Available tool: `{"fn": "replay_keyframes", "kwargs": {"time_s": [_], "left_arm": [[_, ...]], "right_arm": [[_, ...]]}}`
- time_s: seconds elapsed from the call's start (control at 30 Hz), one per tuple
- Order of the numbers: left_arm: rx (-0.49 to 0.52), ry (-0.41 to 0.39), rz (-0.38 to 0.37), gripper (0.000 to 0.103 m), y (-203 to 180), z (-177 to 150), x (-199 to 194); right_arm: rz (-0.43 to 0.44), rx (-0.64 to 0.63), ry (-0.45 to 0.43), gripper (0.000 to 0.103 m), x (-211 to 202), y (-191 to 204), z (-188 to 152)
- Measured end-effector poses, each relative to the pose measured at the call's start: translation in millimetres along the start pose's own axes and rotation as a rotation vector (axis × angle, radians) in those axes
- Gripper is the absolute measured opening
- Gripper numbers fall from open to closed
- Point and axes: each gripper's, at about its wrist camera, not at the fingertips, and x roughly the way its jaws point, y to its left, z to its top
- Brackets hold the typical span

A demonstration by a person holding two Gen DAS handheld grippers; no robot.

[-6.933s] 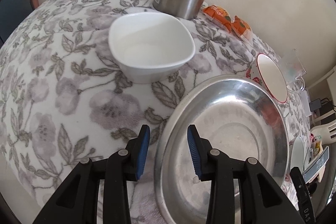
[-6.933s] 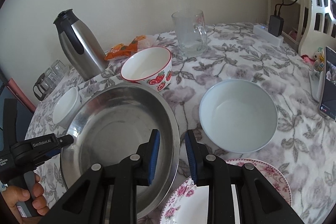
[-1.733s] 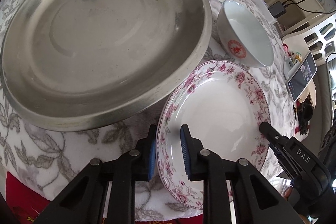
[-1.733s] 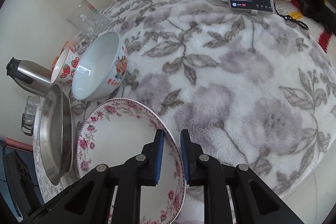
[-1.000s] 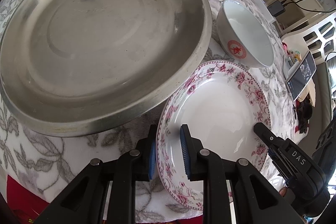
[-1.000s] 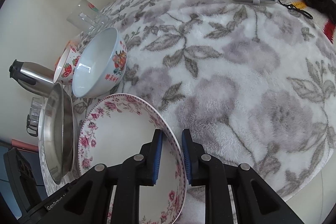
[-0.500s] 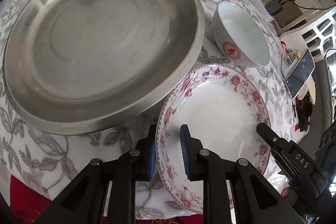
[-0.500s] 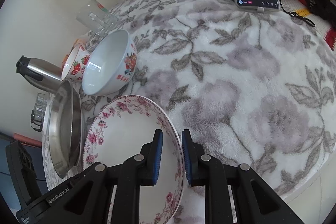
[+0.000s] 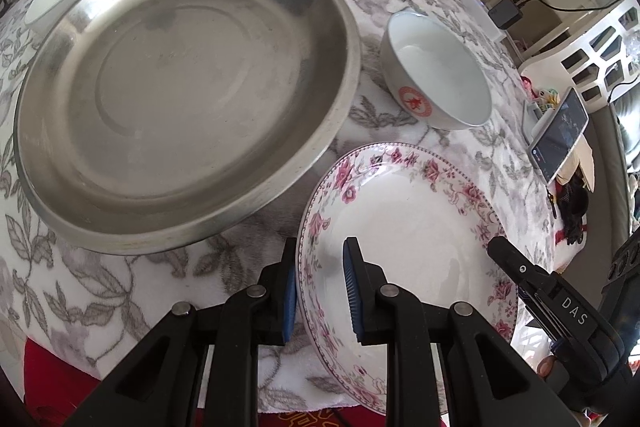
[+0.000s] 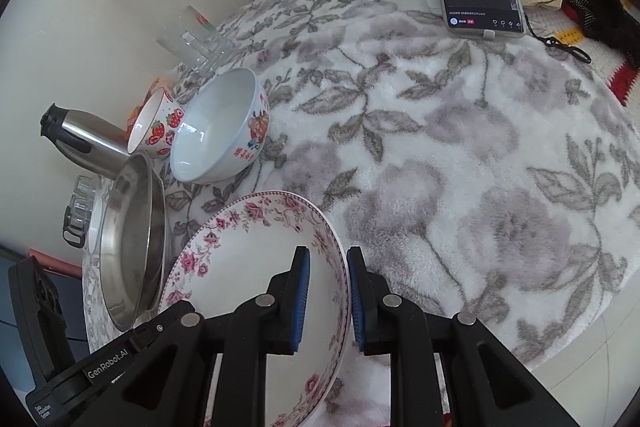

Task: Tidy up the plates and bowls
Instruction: 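Lift the pink floral plate with both grippers, then carry the plate with both grippers over the steel basin and lower it inside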

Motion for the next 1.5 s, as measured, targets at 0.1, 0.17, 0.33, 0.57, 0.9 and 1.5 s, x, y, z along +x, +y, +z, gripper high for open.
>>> {"fn": "replay_keyframes", "kwargs": {"time_s": [0.1, 0.17, 0.33, 0.57, 0.9, 1.5], "left_arm": [[0.014, -0.013, -0.003, 0.022, -1.5, -1.7, -6.2], [0.022, -0.024, -0.008, 0.022, -2.8, -3.3, -11.0], [0.039, -0.058, -0.026, 0.022, -6.4, -0.8, -25.7], [0.066, -0.147, -0.066, 0.022, -8.1, 0.3, -58.3], [0.015, -0.248, -0.098, 0.022, 10.3, 15.1, -86.6], [-0.173, -0.365, -0.102, 0.022, 105.1, 48.9, -114.9]], "right_arm": [[0.005, -0.002, -0.015, 0.02, -6.1, -0.1, -0.7], [0.008, -0.005, -0.026, 0.02, -10.2, 0.3, -0.8], [0.022, -0.013, -0.069, 0.02, -24.9, 2.4, -1.1], [0.052, -0.043, -0.166, 0.02, -50.8, 17.9, -0.3], [0.098, -0.123, -0.234, 0.02, -63.9, 58.2, 0.7], [0.158, -0.261, -0.185, 0.02, -23.9, 156.3, 5.3]]}}
